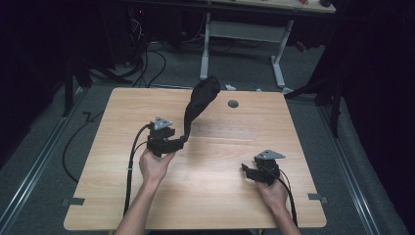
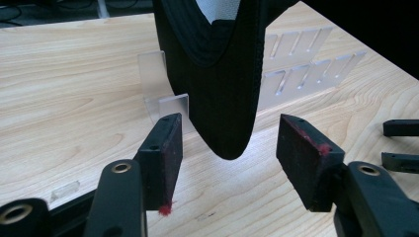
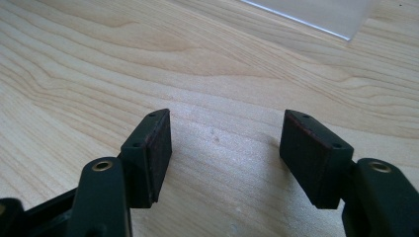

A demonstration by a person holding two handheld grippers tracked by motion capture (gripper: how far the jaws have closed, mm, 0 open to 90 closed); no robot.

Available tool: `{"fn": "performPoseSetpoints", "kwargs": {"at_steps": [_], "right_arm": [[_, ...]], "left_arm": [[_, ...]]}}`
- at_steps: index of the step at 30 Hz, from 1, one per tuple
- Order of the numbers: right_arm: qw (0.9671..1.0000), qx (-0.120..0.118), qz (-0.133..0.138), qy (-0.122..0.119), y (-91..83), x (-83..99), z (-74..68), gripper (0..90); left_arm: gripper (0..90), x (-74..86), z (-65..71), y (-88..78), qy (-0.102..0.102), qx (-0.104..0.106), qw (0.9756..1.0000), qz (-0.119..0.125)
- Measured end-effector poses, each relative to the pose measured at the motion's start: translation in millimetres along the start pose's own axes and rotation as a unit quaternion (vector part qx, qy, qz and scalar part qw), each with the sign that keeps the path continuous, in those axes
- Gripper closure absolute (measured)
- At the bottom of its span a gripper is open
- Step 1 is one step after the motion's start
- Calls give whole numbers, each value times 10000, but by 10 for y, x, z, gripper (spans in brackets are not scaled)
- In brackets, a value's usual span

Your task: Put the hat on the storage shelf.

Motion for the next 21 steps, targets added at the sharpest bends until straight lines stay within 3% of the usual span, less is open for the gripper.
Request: {"fn": "performPoseSetpoints", "kwargs": {"at_steps": [2,5,21], "right_arm": [[10000,1,0,1,0,0,0,373],[10000,0,0,0,0,0,0,373],[10000,-3,3,-5,1,-1,0,373]], "left_arm": [[430,-7,-2,-36,-13,29,10000,7],[428,19,-25,-81,133,3,9999,-33],[417,-28,-140,-358,-17,57,9999,115]]}}
Point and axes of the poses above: each handheld gripper's, and its own axes: y roughly forward along the jaws, x roughly out of its underside, z roughly to its right, the point moved 9 cm from there along y, roughly forward along the jaws, and after that the axes turned 7 degrees about x, right-handed, at the moved point
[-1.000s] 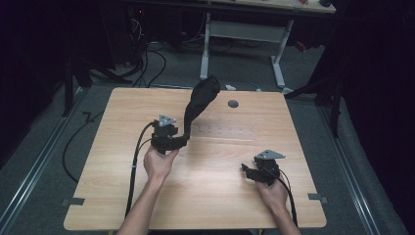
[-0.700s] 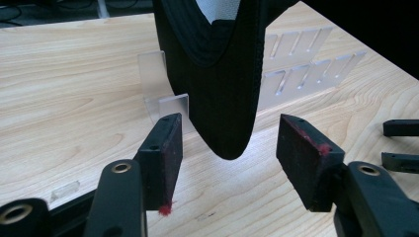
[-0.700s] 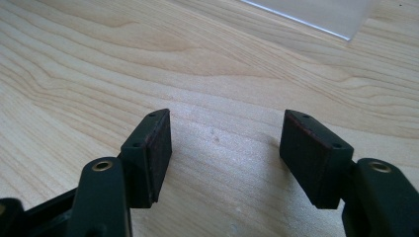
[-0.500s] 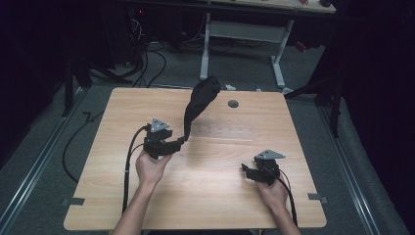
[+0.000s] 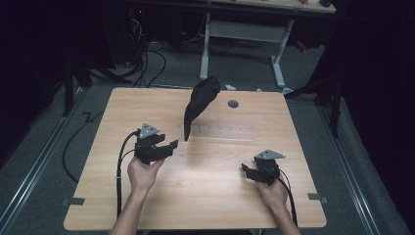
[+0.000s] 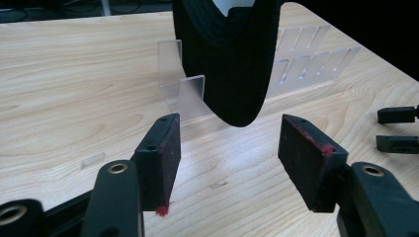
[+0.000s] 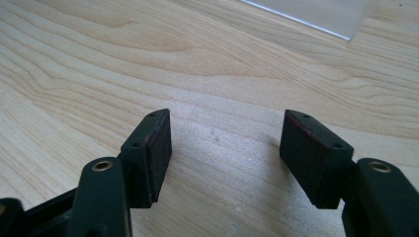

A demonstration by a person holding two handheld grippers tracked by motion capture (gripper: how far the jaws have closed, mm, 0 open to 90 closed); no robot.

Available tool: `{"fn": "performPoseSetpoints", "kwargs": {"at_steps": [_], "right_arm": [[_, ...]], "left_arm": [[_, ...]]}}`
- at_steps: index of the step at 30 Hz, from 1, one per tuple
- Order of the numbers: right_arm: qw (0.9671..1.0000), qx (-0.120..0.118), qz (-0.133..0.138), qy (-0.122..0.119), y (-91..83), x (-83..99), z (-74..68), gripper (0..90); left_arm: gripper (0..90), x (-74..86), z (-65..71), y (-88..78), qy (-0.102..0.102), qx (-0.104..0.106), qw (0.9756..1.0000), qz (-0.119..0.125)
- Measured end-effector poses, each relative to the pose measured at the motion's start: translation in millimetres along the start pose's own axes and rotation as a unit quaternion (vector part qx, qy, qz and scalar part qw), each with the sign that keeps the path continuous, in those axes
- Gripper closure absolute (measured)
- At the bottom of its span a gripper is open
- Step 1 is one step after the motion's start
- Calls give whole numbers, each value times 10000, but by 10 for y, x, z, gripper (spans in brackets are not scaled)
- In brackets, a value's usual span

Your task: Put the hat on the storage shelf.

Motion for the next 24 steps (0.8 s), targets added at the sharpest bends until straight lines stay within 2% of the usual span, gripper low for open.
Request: {"fn": "performPoseSetpoints", "kwargs": {"at_steps": [10,13,17,24], "right_arm": [[10000,2,-5,11,0,1,0,372],[10000,1,-5,12,-1,1,-1,373],[10000,1,-5,12,0,1,0,373],[10000,0,-4,10,0,1,-1,373]], "left_arm": [[411,88,-184,-140,-47,-95,9999,-49],[410,132,-267,-171,-32,-224,9997,-89],[409,173,-348,-214,-138,-267,9995,-82],[404,239,-399,-278,-185,-263,9994,-97]]}}
Point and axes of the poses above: each handheld gripper's, and its own axes: y roughly forward along the jaws, x roughly out of its underside, z roughly to its right, the point moved 9 cm from there along y, roughly forward along the jaws, and after that the axes turned 7 degrees about x, right-handed, at the moved point
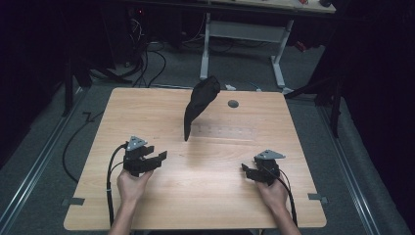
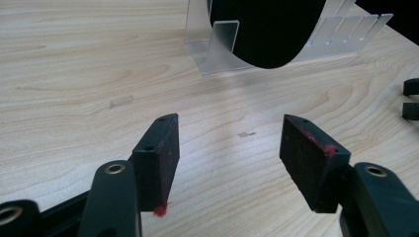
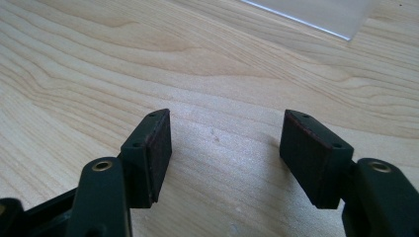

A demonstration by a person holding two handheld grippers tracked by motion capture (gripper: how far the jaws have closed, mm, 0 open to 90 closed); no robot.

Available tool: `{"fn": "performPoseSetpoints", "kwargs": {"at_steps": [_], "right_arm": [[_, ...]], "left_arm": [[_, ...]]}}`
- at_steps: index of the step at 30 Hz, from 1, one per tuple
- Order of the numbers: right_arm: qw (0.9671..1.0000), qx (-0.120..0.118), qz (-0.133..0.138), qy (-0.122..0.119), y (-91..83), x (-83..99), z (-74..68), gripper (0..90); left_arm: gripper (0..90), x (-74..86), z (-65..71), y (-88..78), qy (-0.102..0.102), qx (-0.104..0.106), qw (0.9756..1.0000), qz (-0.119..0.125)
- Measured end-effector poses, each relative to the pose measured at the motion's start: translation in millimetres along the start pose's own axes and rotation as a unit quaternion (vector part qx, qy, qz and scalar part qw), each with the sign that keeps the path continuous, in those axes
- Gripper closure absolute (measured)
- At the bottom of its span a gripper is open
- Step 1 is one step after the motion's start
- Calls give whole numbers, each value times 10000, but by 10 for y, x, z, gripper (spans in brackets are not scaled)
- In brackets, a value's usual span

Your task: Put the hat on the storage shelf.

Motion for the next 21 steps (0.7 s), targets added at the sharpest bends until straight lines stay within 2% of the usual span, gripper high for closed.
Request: {"fn": "performPoseSetpoints", "kwargs": {"at_steps": [4,10,14,18,21], "right_arm": [[10000,2,-1,1,0,0,0,373],[10000,2,0,0,0,0,1,373],[10000,0,1,-2,0,0,0,372],[10000,2,0,-1,0,0,1,372],[10000,0,0,-2,0,0,0,372]], "left_arm": [[399,68,-27,-23,78,-25,9999,-67],[393,174,-76,-50,78,11,9999,-145],[390,235,-138,-72,124,-56,9997,-182],[388,294,-213,-85,88,-133,9997,-202],[388,345,-271,-87,149,-229,9993,-248]]}}
Point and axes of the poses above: each handheld gripper's, and its own axes: y roughly forward along the jaws, x roughly out of its underside, z roughly to its right, the point moved 9 cm from there along y, roughly forward along the jaws, and after that the axes turned 7 degrees about x, right-handed, at the moved point
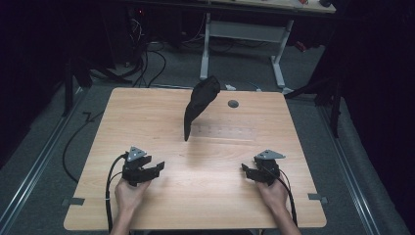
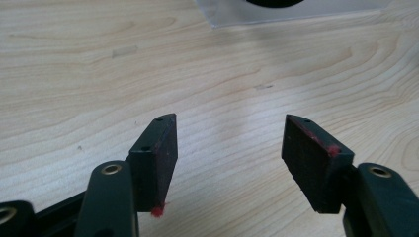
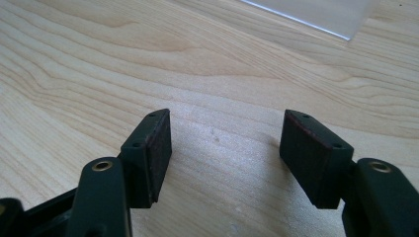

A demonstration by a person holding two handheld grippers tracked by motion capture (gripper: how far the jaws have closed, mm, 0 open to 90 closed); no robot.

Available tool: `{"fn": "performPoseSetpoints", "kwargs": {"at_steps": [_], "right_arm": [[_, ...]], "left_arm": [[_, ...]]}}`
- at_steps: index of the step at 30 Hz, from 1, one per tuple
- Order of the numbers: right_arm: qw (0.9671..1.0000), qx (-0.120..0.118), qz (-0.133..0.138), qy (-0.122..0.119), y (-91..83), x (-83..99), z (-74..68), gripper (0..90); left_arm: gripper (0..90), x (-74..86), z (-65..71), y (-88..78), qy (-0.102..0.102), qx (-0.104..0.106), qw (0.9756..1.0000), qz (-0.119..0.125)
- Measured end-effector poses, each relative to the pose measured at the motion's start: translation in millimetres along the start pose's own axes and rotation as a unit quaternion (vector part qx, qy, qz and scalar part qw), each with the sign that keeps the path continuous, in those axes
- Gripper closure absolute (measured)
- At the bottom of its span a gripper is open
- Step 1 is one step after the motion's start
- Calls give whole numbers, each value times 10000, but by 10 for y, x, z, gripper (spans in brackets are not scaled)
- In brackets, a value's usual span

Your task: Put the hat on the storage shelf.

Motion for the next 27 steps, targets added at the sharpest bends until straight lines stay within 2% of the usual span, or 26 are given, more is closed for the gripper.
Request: {"fn": "performPoseSetpoints", "kwargs": {"at_steps": [6,11,14,18,27], "right_arm": [[10000,2,0,1,0,0,0,372],[10000,2,0,0,0,0,0,372],[10000,2,0,0,0,0,0,372],[10000,3,-1,2,0,0,0,373],[10000,0,1,-1,0,0,0,372]], "left_arm": [[388,92,-127,31,153,-222,9996,-31],[389,189,-268,70,331,-465,9983,-101],[388,182,-290,70,411,-508,9979,-26],[375,203,-307,82,672,-554,9962,32],[332,213,-299,87,664,-534,9964,-5]]}}
Point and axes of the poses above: each handheld gripper's, and its own axes: y roughly forward along the jaws, x roughly out of its underside, z roughly to its right, the point moved 9 cm from there along y, roughly forward along the jaws, and after that the axes turned 7 degrees about x, right-handed, at the moved point
